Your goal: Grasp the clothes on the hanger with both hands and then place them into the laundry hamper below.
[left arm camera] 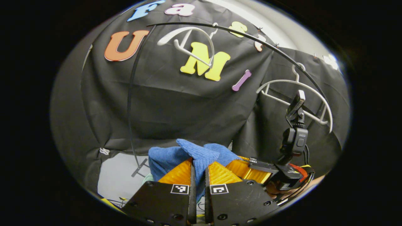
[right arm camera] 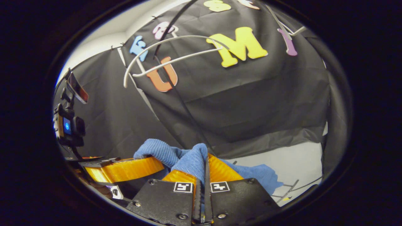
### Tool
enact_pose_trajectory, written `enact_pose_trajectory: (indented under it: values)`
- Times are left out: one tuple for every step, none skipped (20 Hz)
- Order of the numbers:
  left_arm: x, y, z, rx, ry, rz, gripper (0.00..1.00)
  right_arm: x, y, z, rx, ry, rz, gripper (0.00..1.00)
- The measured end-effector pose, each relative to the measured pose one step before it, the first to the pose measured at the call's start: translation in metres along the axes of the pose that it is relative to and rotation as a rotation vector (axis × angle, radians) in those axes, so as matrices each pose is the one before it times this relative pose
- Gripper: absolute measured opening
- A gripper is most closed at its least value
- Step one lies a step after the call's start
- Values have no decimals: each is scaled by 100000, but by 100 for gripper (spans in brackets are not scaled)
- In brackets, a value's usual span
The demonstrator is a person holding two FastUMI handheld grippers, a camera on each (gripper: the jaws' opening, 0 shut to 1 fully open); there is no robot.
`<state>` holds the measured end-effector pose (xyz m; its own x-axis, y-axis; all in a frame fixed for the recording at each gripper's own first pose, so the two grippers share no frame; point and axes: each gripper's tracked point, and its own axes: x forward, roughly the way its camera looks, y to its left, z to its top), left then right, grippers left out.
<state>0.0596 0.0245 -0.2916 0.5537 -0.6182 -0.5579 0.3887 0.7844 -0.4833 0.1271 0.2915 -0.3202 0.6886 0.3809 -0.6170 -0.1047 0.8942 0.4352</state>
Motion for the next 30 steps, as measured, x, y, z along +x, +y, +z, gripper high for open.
enact_pose_trajectory:
  values:
    - [-262, 27, 754, 561, -1891, -62, 14, -68, 630, 523, -546, -866, 1472, 8]
    - [-158, 75, 820, 471, -1462, 165, 11, 21, 377, 586, 46, -656, 1447, 8]
    - [-73, -25, 575, 599, -1243, 102, 10, -321, 175, 436, 380, -534, 1410, 8]
    - [38, 205, 519, 960, -1315, 152, 10, -106, -132, 309, -222, -240, 627, 8]
    - [62, 231, 73, 347, -64, 419, 10, 17, -137, 185, 222, 552, 807, 8]
    - [87, 268, -117, 20, 59, 401, 14, 268, -219, -17, 349, 805, 606, 8]
    - [228, 132, -215, -224, 249, -71, 14, 439, -433, -411, 194, 1095, -464, 8]
    - [392, 245, -531, -1084, 840, -27, 11, 551, -598, -548, 89, 1652, -1104, 8]
    - [472, 284, -664, -1505, 1413, -354, 14, 286, -917, -610, 738, 1727, -2282, 8]
    - [697, 189, -689, -1713, 1948, -335, 14, 232, -670, -381, 581, 1002, -1593, 8]
    - [691, -3, -351, -872, 1229, -495, 14, 322, -754, -375, -132, 1181, -1833, 8]
    - [860, -113, -113, -472, 1126, -815, 11, 304, -649, -323, -642, 967, -1351, 8]
    - [445, -239, -181, -76, 1030, -835, 11, 248, -495, -523, -802, 918, -1669, 8]
    - [487, -336, -181, 38, 897, -977, 11, 65, -456, -282, -611, 650, -1218, 8]
    - [484, -322, -220, 355, 853, -1069, 11, -33, -422, -162, -581, 163, -1405, 7]
    - [503, -223, -183, 571, 611, -570, 11, 49, -478, -3, -1061, 121, -1302, 8]
    - [433, -43, -534, 60, 1175, -233, 11, 229, -710, -456, -1343, 940, -1657, 8]
    - [589, 282, -890, -536, 1832, 913, 14, 268, -820, -634, -1101, 1666, -1523, 9]
    - [643, 205, -892, -909, 2586, 659, 10, 275, -1011, -1028, -738, 2476, -2788, 8]
    - [867, 138, -683, -662, 1967, 303, 10, 311, -1055, -983, -580, 2375, -3173, 8]
    - [777, 319, -892, -1833, 2960, 664, 14, 457, -1107, -1035, -555, 2766, -3872, 8]
    - [941, 439, -1218, -1507, 2939, 879, 10, 348, -845, -899, -736, 2737, -3084, 9]
    - [909, 649, -1039, -972, 2617, 2170, 10, 634, -602, -794, -737, 2620, -2657, 9]
    - [-158, 635, -680, -60, 2492, 2450, 11, 460, -499, -829, -1003, 2343, -1833, 10]
    - [758, 344, -882, -167, 2859, 2510, 11, 101, -584, -747, -1031, 2587, -2289, 10]
    - [333, 368, -1004, -285, 3896, 1952, 11, 408, -321, -511, -1391, 2573, -1521, 16]
    - [269, 279, -796, 250, 3843, 1795, 13, 575, -568, -952, -1405, 2752, -1552, 19]
    - [218, 324, -861, 452, 4392, 1978, 16, 174, -282, -368, -1028, 1643, -665, 27]
    - [382, 87, -567, 160, 3392, 1486, 31, 228, 23, -151, -1058, 1045, -1622, 31]
    - [189, 37, -551, 83, 2825, 1110, 32, 165, -528, -196, -2657, 2336, -3074, 35]
